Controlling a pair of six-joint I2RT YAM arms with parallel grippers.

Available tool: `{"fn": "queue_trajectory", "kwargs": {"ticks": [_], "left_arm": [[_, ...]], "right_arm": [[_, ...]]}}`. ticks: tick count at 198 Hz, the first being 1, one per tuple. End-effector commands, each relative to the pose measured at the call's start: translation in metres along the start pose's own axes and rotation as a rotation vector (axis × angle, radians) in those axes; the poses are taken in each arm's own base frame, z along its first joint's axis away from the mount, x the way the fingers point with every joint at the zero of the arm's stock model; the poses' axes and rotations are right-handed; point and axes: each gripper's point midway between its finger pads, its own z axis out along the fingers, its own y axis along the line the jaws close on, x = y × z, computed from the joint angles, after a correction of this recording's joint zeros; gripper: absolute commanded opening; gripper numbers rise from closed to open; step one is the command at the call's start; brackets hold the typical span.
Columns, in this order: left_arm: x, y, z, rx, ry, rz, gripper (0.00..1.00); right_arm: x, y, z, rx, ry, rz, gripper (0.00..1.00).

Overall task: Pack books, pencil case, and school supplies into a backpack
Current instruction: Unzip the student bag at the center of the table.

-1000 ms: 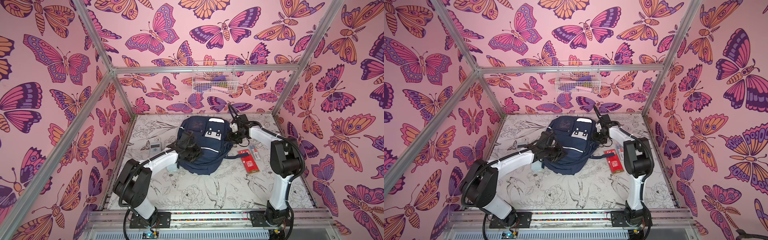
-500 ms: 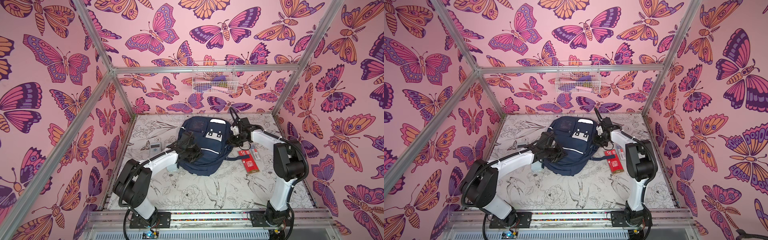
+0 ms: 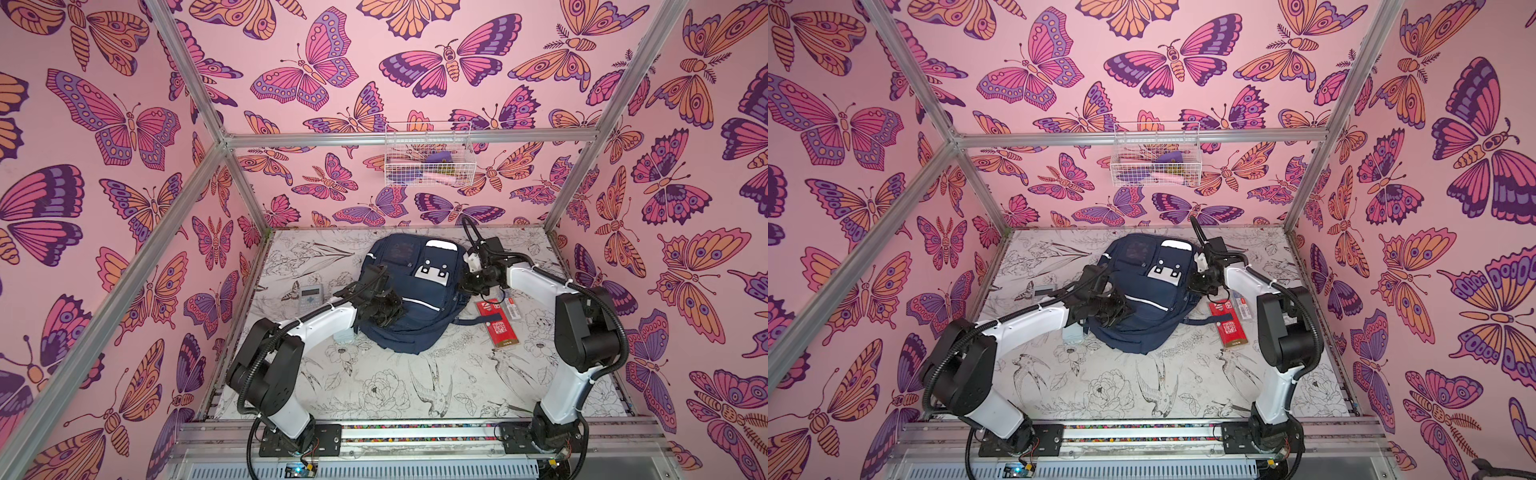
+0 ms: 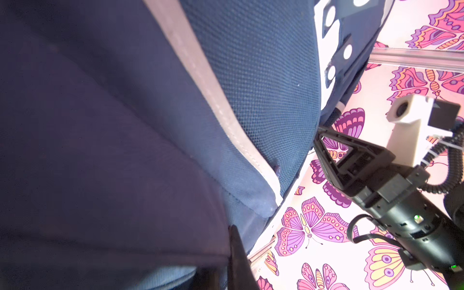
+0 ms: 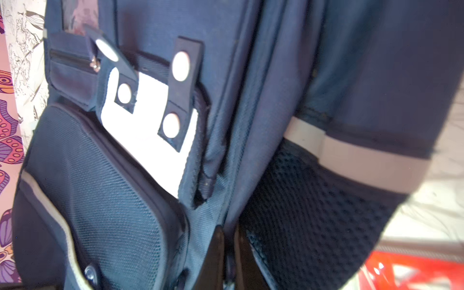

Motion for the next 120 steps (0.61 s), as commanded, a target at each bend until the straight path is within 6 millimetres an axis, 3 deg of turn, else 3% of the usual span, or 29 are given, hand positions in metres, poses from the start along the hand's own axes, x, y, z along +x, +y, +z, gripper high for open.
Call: {"fn": "queue_trajectory", "kwargs": {"ticks": [1,11,43,59,91,120], "left_arm": [[0.002,0.002,-0.002,0.001,0.004,-0.001,0.0],[0.002,0.003,-0.001,-0.001,0.002,0.0,0.0],[0.002,0.004,-0.002,-0.005,0.001,0.006,0.0],[0.001,0.005,-0.003,-0.011,-0.004,0.014,0.0],[0.0,0.005,-0.004,-0.014,-0.01,0.022,0.0],[0.0,0.005,-0.004,-0.015,-0.009,0.023,0.0]], "right_arm": [[0.01,-0.006,-0.014,0.061,0.004,-0.056,0.1],[0.014,-0.007,-0.014,0.073,0.006,-0.061,0.16],[0.024,-0.022,-0.014,0.152,0.021,-0.061,0.14],[0.028,-0.026,-0.016,0.177,0.026,-0.077,0.18],[0.035,-0.027,-0.021,0.191,0.031,-0.087,0.09],[0.044,-0.024,-0.026,0.192,0.038,-0.091,0.12]]}}
